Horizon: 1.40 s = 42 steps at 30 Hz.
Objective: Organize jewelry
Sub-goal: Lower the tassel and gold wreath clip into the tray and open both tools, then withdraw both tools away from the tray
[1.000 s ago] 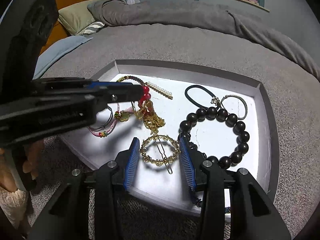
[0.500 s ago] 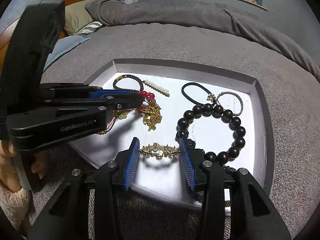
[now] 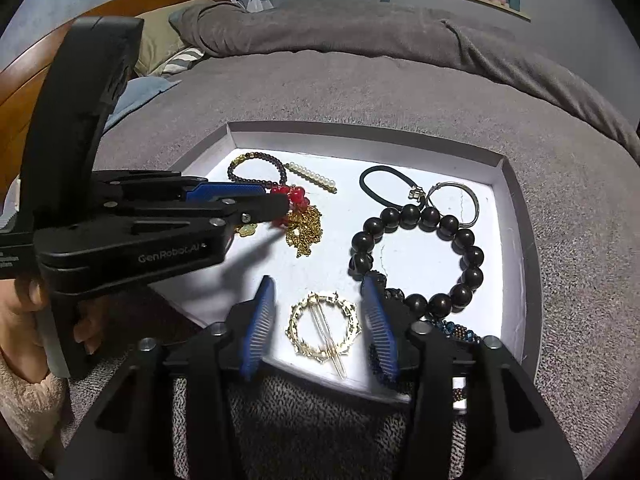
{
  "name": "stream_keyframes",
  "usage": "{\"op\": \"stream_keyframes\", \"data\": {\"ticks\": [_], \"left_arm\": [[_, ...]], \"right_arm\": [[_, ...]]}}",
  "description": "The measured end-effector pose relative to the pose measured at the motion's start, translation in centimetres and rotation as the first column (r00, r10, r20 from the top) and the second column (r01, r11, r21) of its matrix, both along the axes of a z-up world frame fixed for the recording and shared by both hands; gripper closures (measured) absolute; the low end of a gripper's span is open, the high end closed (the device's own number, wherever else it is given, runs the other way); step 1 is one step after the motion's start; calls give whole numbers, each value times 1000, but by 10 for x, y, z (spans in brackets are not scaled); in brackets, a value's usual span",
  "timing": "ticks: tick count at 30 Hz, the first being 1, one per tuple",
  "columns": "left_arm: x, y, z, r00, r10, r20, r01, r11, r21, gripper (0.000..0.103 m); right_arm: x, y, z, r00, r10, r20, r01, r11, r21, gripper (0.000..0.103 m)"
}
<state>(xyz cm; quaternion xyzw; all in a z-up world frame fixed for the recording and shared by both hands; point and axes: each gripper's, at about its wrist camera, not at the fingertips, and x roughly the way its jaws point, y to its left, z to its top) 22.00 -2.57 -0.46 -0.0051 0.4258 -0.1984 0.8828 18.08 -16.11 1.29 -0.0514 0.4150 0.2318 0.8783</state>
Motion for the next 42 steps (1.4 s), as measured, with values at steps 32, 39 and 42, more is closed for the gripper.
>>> {"op": "stream_keyframes", "data": {"ticks": [32,39,42], "left_arm": [[-119,64,61,923,335,191,-347,937,31,5],[-130,42,43,942,315,113,-327,937,119,5],[-129,38,45,941,331,75,-338,930,143,5]], "right_arm": [[-81,-81,55,926,-333,180,304,937,171,5],[-82,-87,37,921,-372,115,362,927,100,5],[-82,-81,30,924,-372,91,365,927,85,5]]}}
